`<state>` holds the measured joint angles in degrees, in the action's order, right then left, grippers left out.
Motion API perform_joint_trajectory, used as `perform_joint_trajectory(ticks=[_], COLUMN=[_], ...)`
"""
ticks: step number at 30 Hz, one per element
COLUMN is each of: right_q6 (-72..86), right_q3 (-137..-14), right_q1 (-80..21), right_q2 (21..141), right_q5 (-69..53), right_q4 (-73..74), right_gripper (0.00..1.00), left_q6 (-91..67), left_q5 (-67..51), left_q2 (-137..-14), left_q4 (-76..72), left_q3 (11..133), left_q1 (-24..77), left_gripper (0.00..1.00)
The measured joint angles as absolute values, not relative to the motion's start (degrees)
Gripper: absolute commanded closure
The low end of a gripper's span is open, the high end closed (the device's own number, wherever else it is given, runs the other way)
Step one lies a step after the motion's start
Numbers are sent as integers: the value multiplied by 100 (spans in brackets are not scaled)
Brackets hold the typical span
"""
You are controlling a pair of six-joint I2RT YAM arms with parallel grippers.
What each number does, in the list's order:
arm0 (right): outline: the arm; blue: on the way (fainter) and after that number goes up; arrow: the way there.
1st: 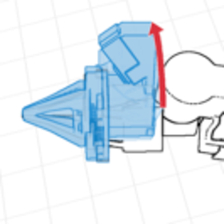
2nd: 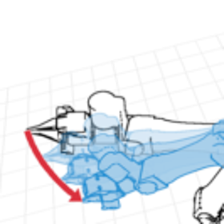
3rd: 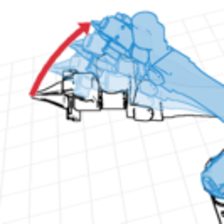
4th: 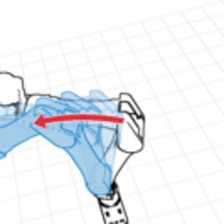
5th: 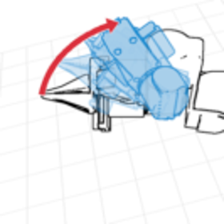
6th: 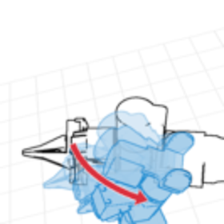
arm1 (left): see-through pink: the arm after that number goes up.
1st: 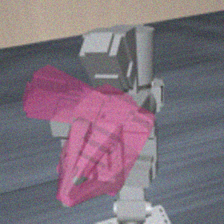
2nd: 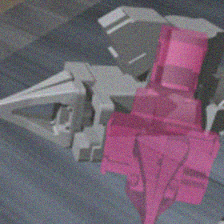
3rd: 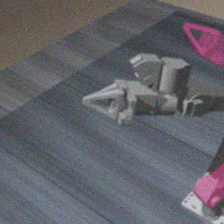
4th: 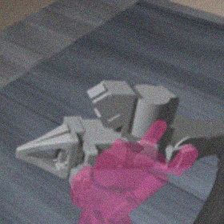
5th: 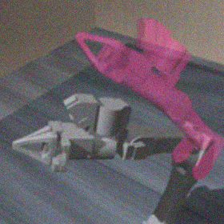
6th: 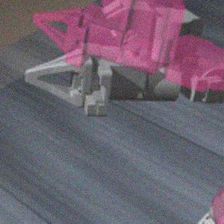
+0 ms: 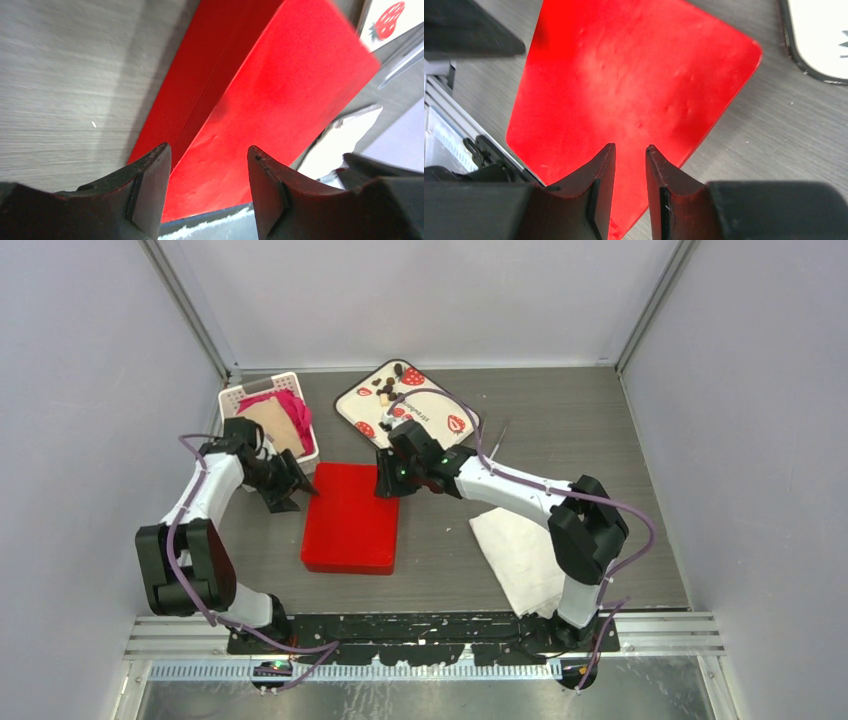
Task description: Pack the chocolate
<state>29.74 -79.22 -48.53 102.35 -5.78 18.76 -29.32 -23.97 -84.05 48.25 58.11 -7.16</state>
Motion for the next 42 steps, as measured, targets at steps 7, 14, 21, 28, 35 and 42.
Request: perform_joint_trajectory(ticks=[7,14,21,28,35,42], right_q6=[2877,2840,2810,2829,2827,2832], right_q3=[-7712,-7690,-7529,-7214,-7155,-7161], right_q1=[-5109,-5113,-5098,-5098,-5098,-5098], right_q2=[10051,9776,9487,9223,8982,8962], right_q5=[-458,-207,115,311,489,486], right_q4=[1900,1933,2060,2250,2259,2255], right_gripper=[67,67,68,68,69,69], left_q6=[-2886,-2823,-2810,-2816,-2801,-2834], left_q5=[-1562,-639,213,405,578,803], left_q2=[-7985,-8097,-8995,-10112,-9697,-8442], left_q4=[4895,4560,3881,3454,3802,3540], left_q3=[6733,7382,7177,7677,7697,7255], left_q1=[-508,738,1044,1050,1083,1087], left_gripper=[63,81,88,97,95,95])
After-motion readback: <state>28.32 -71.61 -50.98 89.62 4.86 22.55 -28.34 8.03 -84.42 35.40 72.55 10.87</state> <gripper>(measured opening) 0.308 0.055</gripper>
